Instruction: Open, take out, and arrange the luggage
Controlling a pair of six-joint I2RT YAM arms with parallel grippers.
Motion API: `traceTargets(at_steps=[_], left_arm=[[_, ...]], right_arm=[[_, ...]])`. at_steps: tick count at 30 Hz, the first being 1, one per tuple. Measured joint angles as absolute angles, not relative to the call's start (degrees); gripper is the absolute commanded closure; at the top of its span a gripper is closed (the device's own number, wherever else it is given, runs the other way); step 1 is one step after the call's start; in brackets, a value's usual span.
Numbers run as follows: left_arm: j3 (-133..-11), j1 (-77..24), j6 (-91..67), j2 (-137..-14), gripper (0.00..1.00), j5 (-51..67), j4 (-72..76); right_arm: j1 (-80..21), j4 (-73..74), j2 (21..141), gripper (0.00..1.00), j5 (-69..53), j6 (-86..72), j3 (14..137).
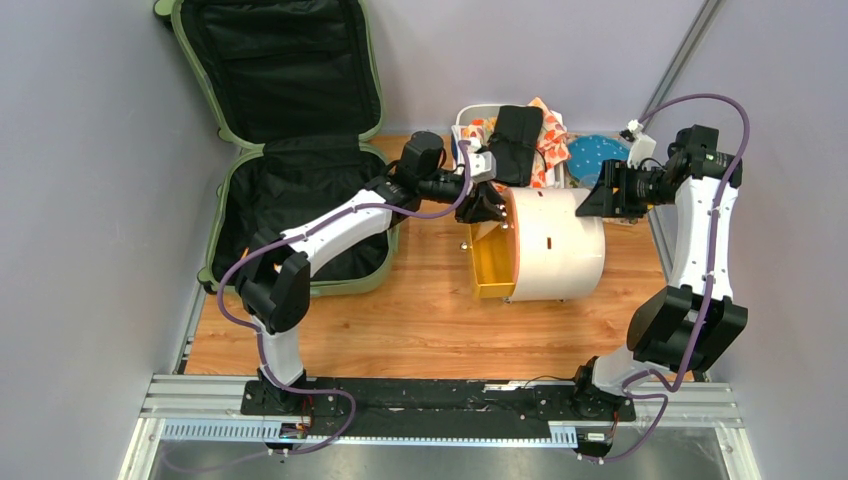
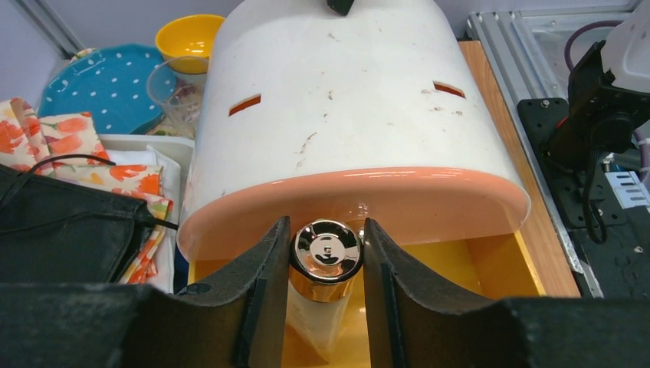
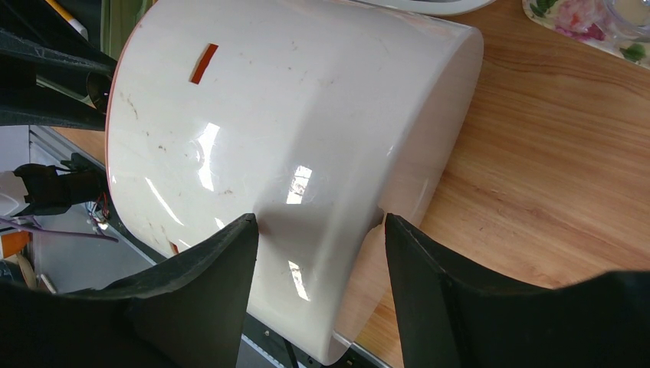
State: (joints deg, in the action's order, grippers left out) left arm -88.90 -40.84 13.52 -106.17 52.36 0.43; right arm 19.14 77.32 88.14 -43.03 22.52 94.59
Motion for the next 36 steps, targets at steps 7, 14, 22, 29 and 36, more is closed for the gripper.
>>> traceTargets(at_steps=[7, 14, 22, 29, 36], left_arm=[[-88.8, -40.9, 8.8, -106.1, 1.00, 50.5, 2.7], [-88.4, -40.8, -4.8, -105.1, 1.00, 44.1, 3.6], [-77.3, -41.6, -6.8, -96.2, 1.00, 43.0, 10.9], [-77.2, -42.0, 15.0, -94.5, 1.00, 48.8, 11.1], [-77.3, -42.5, 35.9, -94.5, 1.00, 55.9, 4.4]], right_arm=[[19.1, 77.3, 88.2, 0.36, -43.0, 22.6, 94.6], [19.2, 77.3, 88.2, 0.36, -43.1, 22.8, 94.6], [19.3, 77.3, 88.2, 0.36, -43.3, 23.1, 94.6], [19.3, 77.3, 88.2, 0.36, -43.4, 23.5, 94.5], [19.3, 77.2, 88.1, 0.36, -43.9, 23.5, 94.1]])
